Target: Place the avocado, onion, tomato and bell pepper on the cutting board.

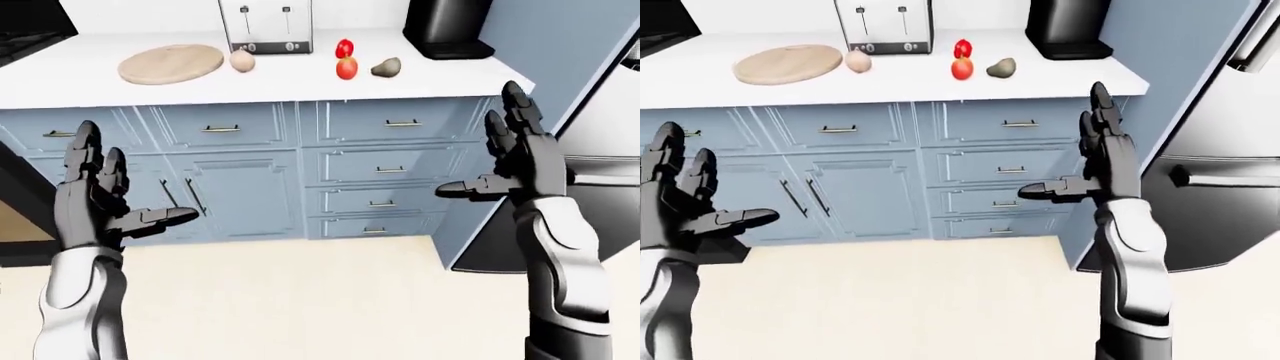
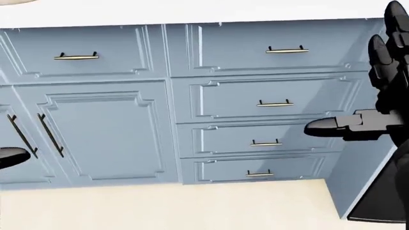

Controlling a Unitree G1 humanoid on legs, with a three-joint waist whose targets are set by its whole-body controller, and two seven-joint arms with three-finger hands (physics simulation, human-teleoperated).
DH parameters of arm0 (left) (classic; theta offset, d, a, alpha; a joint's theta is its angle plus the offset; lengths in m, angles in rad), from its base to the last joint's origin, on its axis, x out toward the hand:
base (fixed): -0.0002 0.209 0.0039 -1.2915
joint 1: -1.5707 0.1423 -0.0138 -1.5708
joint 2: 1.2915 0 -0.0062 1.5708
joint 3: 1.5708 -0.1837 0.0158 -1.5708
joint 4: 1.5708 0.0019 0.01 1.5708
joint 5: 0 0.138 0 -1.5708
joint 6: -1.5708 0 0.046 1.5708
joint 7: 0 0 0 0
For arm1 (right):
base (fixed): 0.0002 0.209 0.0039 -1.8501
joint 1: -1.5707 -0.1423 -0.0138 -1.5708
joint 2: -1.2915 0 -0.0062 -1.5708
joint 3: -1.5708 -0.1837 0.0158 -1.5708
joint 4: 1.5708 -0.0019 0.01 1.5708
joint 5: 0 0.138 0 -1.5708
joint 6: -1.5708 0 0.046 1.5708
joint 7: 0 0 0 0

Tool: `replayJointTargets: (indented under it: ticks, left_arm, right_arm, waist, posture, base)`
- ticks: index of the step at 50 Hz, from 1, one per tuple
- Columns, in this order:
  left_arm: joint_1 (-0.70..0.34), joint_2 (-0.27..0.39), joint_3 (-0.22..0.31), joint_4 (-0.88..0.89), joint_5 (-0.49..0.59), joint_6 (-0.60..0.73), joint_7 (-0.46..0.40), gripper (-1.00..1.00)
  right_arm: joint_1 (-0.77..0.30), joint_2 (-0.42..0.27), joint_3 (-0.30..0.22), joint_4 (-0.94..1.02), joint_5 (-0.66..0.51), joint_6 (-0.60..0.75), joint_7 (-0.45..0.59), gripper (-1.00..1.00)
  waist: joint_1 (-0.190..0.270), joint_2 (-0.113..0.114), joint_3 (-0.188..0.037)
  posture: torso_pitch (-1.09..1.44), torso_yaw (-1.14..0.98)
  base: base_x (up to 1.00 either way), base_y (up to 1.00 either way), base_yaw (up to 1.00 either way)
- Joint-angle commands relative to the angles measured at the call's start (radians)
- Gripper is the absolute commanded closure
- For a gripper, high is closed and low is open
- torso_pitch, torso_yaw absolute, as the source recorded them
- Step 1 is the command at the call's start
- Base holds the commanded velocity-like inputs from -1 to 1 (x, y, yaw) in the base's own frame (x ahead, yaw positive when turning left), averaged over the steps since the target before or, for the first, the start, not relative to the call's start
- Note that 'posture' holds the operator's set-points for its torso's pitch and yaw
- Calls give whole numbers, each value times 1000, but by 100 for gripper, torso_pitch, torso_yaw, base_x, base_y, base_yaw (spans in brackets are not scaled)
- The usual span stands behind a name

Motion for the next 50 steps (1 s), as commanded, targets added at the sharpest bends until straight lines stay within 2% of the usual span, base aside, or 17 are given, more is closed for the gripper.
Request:
replayJointTargets:
  ticks: [1, 8, 10, 13, 19, 23, 24, 27, 32, 34, 36, 37, 39, 42, 47, 49, 50]
  left_arm:
    - [-24, 19, 12, -42, -7, -34, 1, -100]
    - [-27, 39, 37, -73, -23, -9, 10, -100]
    - [-29, 41, 38, -82, -26, -1, 13, -100]
    - [-31, 45, 43, -85, -29, 3, 13, -100]
    - [-33, 54, 54, -95, -36, 10, 17, -100]
    - [-32, 57, 59, -106, -38, 17, 17, -100]
    - [-31, 59, 61, -105, -37, 15, 16, -100]
    - [-32, 61, 65, -101, -38, 13, 16, -100]
    - [-34, 65, 69, -104, -45, 19, 18, -100]
    - [-33, 64, 69, -102, -44, 17, 18, -100]
    - [-31, 65, 70, -105, -46, 19, 18, -100]
    - [-29, 65, 72, -108, -47, 19, 17, -100]
    - [-28, 65, 75, -108, -48, 18, 16, -100]
    - [-26, 66, 77, -116, -49, 22, 17, -100]
    - [-26, 64, 76, -117, -49, 23, 17, -100]
    - [-27, 64, 76, -118, -51, 26, 18, -100]
    - [-27, 65, 77, -120, -52, 28, 19, -100]
  right_arm:
    - [-35, -21, -16, -41, 6, -29, -3, -100]
    - [-57, -45, -29, -61, 23, -2, -8, -100]
    - [-63, -50, -30, -64, 25, 2, -10, -100]
    - [-63, -51, -27, -70, 22, 4, -11, -100]
    - [-64, -53, -26, -76, 20, 7, -4, -100]
    - [-63, -54, -31, -75, 22, 6, -4, -100]
    - [-66, -56, -33, -75, 23, 9, -6, -100]
    - [-69, -57, -31, -78, 22, 12, -7, -100]
    - [-69, -59, -33, -82, 21, 12, -8, -100]
    - [-67, -58, -32, -83, 20, 10, -7, -100]
    - [-68, -60, -31, -86, 19, 13, -5, -100]
    - [-68, -60, -33, -96, 22, 21, -5, -100]
    - [-67, -59, -32, -105, 23, 26, -5, -100]
    - [-71, -60, -33, -107, 23, 30, -4, -100]
    - [-77, -63, -33, -98, 21, 27, -4, -100]
    - [-82, -65, -32, -100, 22, 33, -5, -100]
    - [-86, -68, -33, -102, 23, 37, -5, -100]
  waist:
    - [-2, 5, -16]
    - [-5, 4, -7]
    - [-4, 14, -5]
    - [0, 51, 0]
    - [1, 20, -9]
    - [6, -52, -7]
    - [1, -21, -6]
    - [-3, -35, -10]
    - [-5, 3, 2]
    - [-9, 34, 1]
    - [-12, 96, -19]
    - [0, 56, -12]
    - [-1, 70, -6]
    - [3, 48, -11]
    - [7, -9, -4]
    - [8, -62, -16]
    - [8, -57, -18]
  posture:
    - [0, 0]
    - [0, 0]
    - [0, 0]
    - [0, 0]
    - [0, 0]
    - [0, 0]
    - [0, 0]
    - [0, 0]
    - [0, 0]
    - [0, 0]
    - [0, 0]
    - [0, 0]
    - [0, 0]
    - [0, 0]
    - [0, 0]
    - [0, 0]
    - [0, 0]
  base:
    - [6, 0, 0]
    - [9, 0, 0]
    - [12, 0, 0]
    - [12, 0, 0]
    - [13, 0, 0]
    - [12, 0, 0]
    - [13, 0, 0]
    - [12, 0, 0]
    - [12, 0, 0]
    - [12, 0, 0]
    - [13, 0, 0]
    - [14, 0, 0]
    - [12, 0, 0]
    - [13, 0, 0]
    - [14, 0, 0]
    - [14, 0, 0]
    - [13, 0, 0]
